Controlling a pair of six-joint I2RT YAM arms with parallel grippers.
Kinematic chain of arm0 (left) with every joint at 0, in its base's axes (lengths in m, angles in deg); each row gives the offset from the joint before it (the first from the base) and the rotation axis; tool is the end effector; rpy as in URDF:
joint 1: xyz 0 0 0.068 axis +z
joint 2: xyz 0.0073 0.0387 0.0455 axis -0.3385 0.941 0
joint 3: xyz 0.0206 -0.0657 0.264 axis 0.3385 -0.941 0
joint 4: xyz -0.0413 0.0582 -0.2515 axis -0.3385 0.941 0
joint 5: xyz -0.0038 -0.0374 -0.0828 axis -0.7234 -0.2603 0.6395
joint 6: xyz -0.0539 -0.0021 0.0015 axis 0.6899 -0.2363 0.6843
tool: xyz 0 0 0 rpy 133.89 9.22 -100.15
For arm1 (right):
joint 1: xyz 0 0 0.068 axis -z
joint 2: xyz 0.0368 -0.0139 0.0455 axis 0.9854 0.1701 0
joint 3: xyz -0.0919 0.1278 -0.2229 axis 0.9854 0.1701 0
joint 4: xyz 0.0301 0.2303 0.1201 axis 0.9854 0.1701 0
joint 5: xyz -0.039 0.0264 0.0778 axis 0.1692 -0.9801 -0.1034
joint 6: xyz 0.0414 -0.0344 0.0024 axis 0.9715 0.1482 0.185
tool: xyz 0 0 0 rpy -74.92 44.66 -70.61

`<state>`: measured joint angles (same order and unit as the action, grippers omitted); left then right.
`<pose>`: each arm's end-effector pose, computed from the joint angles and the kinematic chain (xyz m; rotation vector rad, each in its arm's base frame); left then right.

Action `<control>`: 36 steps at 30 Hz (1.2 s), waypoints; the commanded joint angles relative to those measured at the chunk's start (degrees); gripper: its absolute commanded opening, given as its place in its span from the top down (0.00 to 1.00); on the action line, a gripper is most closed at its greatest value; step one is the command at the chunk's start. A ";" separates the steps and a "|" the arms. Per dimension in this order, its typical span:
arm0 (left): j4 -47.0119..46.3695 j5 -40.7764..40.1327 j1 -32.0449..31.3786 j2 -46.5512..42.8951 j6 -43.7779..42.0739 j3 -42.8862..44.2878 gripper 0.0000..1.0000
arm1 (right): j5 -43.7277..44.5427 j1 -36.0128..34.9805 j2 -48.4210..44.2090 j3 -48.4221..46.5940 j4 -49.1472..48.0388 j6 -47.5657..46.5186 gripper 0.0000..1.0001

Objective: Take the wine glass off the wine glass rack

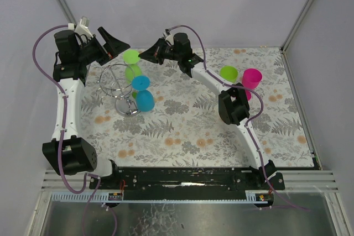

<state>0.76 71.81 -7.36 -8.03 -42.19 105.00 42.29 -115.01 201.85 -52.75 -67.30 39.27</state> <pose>0.3121 0.0431 0.4254 -0.1757 1.8857 -0.9584 0.4712 0.3535 0.2827 0.0975 1.9536 1.9467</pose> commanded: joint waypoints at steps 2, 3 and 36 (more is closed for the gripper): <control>-4.10 1.56 0.34 -1.30 0.75 -0.55 0.00 | 1.48 1.05 -5.24 -0.52 -2.73 -1.00 1.00; -4.11 1.62 0.32 -1.31 0.75 -0.75 0.00 | 1.56 0.99 -5.01 -0.80 -2.64 -0.95 1.00; -3.94 2.40 0.39 -4.12 0.05 -3.93 0.00 | 3.66 1.23 -6.99 2.05 -1.36 -1.37 1.00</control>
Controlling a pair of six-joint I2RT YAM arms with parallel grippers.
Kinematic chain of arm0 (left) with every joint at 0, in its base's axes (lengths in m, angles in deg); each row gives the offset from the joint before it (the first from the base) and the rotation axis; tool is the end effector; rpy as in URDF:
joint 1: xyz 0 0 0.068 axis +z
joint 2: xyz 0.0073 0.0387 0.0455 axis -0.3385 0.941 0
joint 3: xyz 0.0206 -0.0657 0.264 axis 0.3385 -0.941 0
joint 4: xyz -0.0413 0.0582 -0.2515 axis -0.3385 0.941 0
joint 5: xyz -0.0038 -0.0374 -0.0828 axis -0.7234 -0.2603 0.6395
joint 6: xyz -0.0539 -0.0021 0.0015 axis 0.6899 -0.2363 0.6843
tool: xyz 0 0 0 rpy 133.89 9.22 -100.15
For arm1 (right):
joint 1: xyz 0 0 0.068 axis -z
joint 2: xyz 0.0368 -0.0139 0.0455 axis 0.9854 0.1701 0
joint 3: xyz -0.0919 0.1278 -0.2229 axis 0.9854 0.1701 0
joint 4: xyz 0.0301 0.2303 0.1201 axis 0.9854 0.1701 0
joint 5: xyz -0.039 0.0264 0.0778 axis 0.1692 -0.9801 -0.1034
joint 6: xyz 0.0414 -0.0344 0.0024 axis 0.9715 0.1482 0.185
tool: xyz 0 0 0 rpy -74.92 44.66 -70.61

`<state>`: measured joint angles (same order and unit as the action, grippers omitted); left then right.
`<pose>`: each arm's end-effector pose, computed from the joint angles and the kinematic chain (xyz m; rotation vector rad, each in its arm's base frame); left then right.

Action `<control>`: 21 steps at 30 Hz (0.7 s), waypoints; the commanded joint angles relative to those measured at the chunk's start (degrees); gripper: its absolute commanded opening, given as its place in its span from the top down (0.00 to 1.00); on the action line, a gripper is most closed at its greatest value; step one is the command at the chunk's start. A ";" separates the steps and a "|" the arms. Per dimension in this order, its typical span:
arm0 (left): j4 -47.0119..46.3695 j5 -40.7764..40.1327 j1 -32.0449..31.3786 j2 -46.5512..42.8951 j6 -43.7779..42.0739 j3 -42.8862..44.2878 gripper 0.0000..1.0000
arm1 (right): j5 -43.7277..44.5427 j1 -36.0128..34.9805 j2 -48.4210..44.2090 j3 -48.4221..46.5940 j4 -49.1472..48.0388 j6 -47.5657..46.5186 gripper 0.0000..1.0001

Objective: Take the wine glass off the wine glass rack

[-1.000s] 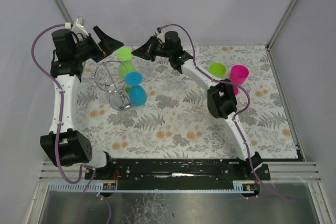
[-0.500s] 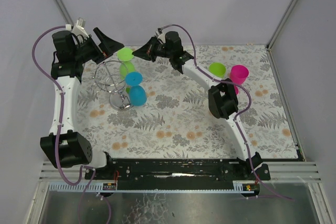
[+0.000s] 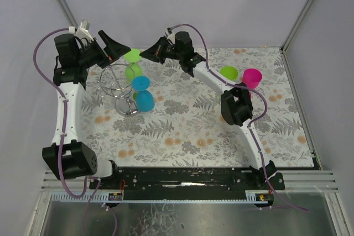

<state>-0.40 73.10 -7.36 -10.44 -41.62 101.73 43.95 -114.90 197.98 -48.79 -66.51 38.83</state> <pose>0.3023 0.0403 0.4205 -0.1651 1.8834 -0.9843 0.4639 0.3461 0.2948 0.1301 1.9542 1.9184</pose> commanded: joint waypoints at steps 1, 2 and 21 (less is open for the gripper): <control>-2.85 1.19 0.34 -1.68 -0.40 -0.71 0.00 | 2.09 1.12 -2.94 -2.05 -2.09 -0.82 1.00; -2.91 1.26 0.32 -1.68 -0.20 -0.83 0.00 | 2.11 1.17 -2.68 -2.29 -2.08 -0.70 1.00; -5.48 2.55 0.36 -1.86 2.29 -3.35 0.00 | 2.42 1.30 1.96 -7.90 -2.37 1.69 1.00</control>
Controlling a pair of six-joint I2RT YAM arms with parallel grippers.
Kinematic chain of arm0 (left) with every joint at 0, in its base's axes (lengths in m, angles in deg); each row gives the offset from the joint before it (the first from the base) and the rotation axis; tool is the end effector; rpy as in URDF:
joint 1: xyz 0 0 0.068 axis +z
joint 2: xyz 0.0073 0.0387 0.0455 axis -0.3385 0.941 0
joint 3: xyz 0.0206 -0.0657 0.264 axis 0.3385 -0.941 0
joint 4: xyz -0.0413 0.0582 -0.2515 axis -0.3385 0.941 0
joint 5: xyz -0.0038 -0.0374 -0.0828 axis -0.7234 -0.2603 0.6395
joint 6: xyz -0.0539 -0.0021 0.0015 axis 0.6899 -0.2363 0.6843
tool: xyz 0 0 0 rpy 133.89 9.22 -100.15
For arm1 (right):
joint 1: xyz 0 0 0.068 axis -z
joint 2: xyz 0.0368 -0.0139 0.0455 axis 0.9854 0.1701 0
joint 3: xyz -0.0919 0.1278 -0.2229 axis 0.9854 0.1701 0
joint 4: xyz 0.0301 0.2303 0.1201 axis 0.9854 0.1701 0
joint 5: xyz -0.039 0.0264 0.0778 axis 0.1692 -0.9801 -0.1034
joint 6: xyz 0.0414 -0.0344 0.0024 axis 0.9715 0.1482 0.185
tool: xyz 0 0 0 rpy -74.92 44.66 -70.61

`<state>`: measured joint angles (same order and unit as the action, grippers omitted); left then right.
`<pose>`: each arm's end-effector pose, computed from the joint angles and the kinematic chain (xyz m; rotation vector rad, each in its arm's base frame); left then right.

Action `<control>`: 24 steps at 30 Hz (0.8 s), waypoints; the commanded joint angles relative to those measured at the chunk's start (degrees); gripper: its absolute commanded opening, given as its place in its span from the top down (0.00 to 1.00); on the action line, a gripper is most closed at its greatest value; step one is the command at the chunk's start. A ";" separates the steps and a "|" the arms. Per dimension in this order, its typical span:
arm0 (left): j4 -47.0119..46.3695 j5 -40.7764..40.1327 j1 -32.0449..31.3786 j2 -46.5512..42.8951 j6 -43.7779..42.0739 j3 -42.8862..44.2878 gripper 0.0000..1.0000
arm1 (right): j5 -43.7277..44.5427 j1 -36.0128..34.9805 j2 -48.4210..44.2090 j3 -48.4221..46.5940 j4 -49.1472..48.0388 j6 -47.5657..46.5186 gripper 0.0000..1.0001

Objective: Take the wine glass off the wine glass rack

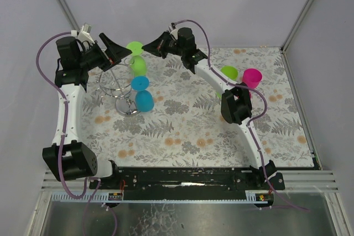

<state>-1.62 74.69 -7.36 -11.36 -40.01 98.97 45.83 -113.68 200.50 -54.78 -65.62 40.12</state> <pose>0.2997 0.0391 0.4112 -0.1783 1.8956 -1.0319 0.4772 0.3390 0.3056 0.1747 1.8891 1.9142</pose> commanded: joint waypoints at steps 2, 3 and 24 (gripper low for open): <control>-4.43 1.18 0.40 -0.94 0.95 -0.51 0.00 | 0.78 0.27 -1.61 -0.77 -3.53 -0.11 1.00; -4.50 1.39 0.39 -0.86 1.16 -0.37 0.00 | 0.99 0.44 -2.33 0.00 -3.65 -0.42 1.00; -5.24 1.85 -14.16 8.75 4.86 12.57 0.00 | -0.51 13.76 -31.34 26.33 -0.46 -13.55 1.00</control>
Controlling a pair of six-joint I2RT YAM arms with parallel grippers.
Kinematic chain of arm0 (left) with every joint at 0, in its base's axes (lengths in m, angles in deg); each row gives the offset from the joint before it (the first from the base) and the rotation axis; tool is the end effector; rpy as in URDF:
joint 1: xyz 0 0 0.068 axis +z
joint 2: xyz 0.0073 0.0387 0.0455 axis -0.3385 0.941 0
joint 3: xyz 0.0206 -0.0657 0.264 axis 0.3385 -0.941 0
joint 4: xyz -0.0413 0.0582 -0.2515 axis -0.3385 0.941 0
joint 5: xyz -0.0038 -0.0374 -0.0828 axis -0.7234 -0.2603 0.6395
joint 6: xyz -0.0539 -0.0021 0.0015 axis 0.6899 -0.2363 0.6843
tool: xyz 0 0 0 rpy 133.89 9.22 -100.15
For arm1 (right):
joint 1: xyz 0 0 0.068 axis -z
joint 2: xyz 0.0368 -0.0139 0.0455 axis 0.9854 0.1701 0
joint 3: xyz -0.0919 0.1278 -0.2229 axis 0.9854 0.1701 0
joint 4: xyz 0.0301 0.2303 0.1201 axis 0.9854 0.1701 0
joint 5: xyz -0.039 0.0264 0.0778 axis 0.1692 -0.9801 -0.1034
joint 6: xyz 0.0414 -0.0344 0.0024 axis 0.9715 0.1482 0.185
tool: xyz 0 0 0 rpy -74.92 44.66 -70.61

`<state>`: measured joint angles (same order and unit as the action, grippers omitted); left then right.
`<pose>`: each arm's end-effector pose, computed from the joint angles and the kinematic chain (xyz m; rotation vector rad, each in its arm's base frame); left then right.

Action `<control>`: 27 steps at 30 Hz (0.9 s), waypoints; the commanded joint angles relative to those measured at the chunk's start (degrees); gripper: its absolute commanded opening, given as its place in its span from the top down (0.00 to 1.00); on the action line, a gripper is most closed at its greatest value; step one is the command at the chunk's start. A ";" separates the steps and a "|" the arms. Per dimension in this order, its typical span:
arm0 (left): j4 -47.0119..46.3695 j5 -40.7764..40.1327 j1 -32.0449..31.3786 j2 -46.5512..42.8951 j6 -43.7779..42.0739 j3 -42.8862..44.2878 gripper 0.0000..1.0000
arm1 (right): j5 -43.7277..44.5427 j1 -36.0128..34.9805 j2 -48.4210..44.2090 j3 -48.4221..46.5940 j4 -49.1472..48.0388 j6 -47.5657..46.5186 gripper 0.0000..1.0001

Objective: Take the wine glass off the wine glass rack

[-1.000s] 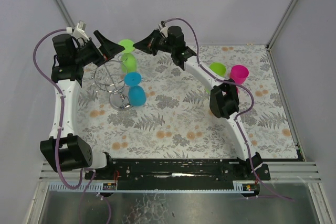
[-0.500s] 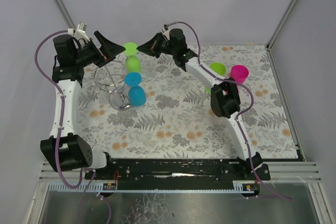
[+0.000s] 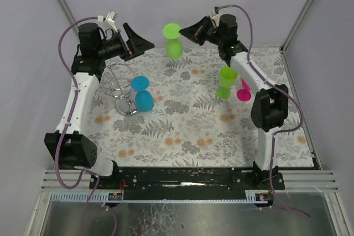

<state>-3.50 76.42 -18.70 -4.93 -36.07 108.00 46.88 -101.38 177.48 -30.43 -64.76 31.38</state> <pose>0.3287 -0.0208 0.4342 0.0151 1.8905 -1.2178 0.4659 0.2009 0.3655 0.2603 1.7992 1.6447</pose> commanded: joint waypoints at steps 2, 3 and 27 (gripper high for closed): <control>-3.36 0.24 -4.47 3.93 1.32 4.91 0.00 | -2.24 2.26 -11.48 4.49 -0.42 -6.36 1.00; -3.36 0.37 -5.25 4.69 1.58 5.64 0.00 | -2.63 2.59 -12.97 5.79 0.00 -7.43 1.00; -12.93 4.78 -12.47 11.24 11.68 5.29 0.00 | -6.19 2.98 -28.36 24.46 -2.48 -10.09 1.00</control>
<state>-11.37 79.39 -30.75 5.32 -26.13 113.33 43.25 -98.10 153.31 -6.00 -63.47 22.18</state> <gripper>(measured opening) 0.997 0.011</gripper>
